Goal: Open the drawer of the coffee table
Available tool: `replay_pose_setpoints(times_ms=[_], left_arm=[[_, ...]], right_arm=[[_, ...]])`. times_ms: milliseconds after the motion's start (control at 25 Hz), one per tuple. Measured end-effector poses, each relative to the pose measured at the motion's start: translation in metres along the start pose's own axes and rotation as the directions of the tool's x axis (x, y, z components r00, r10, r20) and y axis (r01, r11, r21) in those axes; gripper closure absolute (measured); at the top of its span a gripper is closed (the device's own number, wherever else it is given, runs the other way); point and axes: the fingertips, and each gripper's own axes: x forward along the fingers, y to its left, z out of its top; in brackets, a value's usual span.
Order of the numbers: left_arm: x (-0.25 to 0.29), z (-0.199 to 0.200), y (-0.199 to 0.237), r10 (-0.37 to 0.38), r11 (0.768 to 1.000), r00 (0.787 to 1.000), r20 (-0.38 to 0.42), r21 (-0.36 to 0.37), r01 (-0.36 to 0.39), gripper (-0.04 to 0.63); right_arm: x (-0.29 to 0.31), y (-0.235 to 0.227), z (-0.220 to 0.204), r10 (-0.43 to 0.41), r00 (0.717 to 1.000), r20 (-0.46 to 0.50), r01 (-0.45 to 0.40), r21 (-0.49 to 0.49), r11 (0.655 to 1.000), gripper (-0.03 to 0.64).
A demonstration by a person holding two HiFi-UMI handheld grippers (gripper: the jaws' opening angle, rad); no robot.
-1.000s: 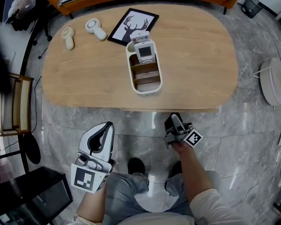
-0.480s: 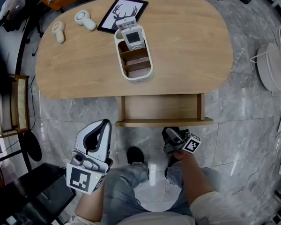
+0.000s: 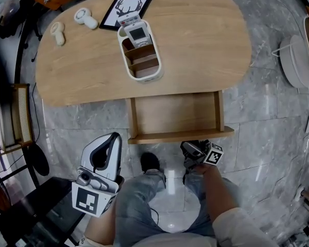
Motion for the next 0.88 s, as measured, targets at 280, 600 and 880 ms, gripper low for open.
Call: replay_pose_setpoints(times_ms=[280, 600, 880], left_arm=[[-0.016, 0.019, -0.002, -0.010, 1.000, 0.999, -0.039, -0.013, 0.010, 0.597], [-0.043, 0.058, 0.002, -0.010, 1.000, 0.996, -0.085, -0.020, 0.009, 0.597], [-0.061, 0.155, -0.001, 0.011, 0.999, 1.000, -0.020, -0.041, -0.011, 0.597]], right_arm=[[-0.021, -0.017, -0.009, -0.207, 0.974, -0.094, 0.207, -0.014, 0.978, 0.143], [-0.035, 0.002, -0.019, -0.379, 0.909, -0.175, 0.372, -0.072, 0.925, 0.242], [-0.038, 0.162, -0.023, -0.353, 0.868, -0.349, 0.281, -0.243, 0.929, 0.238]])
